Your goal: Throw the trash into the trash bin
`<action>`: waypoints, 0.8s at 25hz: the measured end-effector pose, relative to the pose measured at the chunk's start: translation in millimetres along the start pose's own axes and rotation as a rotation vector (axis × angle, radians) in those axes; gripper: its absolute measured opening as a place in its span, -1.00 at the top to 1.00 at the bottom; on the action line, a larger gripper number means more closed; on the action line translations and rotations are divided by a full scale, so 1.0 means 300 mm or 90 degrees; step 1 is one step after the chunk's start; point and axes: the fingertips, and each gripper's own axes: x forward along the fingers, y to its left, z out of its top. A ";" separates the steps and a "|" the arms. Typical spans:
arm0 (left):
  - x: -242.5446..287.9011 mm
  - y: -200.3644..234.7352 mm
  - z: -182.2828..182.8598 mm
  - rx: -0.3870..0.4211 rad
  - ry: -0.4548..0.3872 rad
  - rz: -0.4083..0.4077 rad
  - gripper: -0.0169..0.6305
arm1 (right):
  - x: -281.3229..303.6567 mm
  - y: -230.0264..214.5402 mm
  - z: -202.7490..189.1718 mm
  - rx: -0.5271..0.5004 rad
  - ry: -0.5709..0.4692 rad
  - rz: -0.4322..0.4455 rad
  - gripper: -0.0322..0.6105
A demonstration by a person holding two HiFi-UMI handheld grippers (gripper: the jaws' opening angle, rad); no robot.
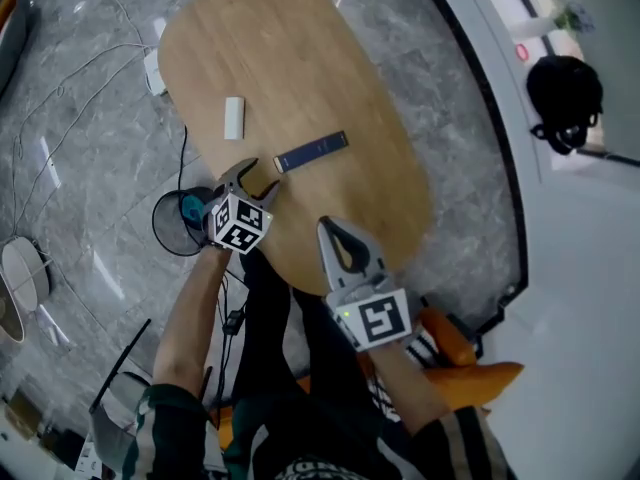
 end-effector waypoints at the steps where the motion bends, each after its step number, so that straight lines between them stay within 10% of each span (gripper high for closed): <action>1: 0.038 -0.025 0.000 0.046 0.021 -0.013 0.18 | -0.008 -0.016 -0.009 0.001 0.004 -0.005 0.90; 11: 0.239 -0.063 -0.086 0.116 0.154 -0.058 0.39 | -0.064 -0.098 -0.095 0.017 0.030 -0.043 0.90; 20: 0.106 -0.087 -0.098 0.087 0.087 -0.042 0.40 | -0.034 -0.018 -0.101 0.017 0.028 -0.036 0.90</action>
